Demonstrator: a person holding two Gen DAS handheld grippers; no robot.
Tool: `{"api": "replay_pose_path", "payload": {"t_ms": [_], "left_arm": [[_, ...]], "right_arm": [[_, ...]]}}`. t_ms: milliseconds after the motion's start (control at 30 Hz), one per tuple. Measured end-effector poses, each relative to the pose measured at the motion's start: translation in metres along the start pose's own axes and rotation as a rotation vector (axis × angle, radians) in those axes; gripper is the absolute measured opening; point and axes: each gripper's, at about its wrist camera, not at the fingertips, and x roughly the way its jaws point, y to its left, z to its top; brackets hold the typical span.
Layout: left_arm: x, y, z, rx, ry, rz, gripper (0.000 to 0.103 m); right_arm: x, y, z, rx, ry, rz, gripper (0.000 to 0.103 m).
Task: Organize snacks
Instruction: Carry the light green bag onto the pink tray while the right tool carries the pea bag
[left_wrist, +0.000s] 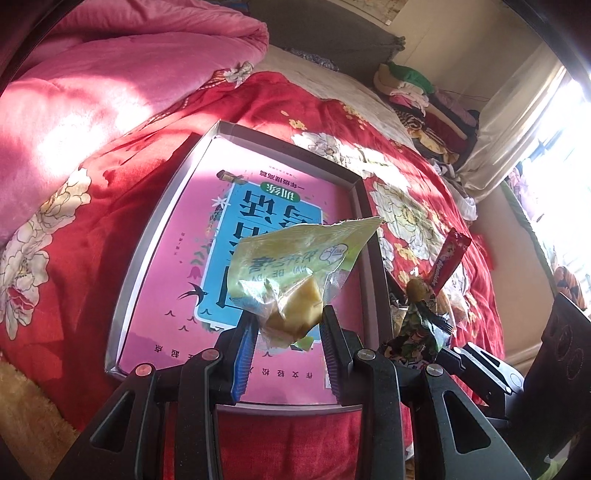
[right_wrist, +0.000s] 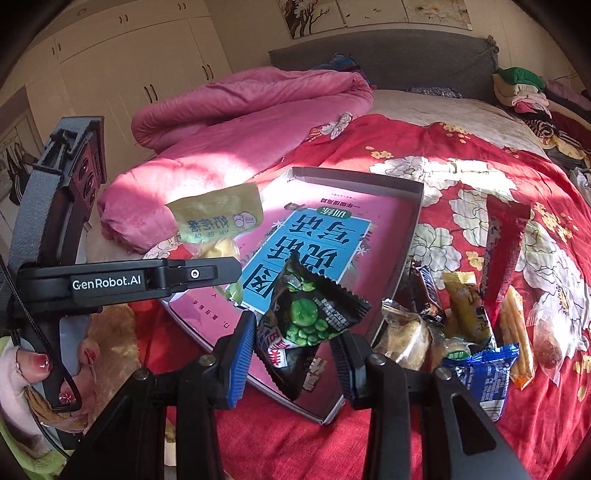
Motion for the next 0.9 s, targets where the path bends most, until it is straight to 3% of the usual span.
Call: {"api": "replay_pose_path", "payload": {"t_ms": [333,900], "left_arm": [[0.021,0.005,-0.006,-0.022,0.064,0.027,0.035],[0.033,0.017,-0.005,-0.053,0.086,0.078,0.035]], "right_arm": [[0.016,-0.003,-0.011,0.007,0.051,-0.004,0.041],[0.028,-0.003,-0.019,0.0,0.108,-0.006,0.041]]}}
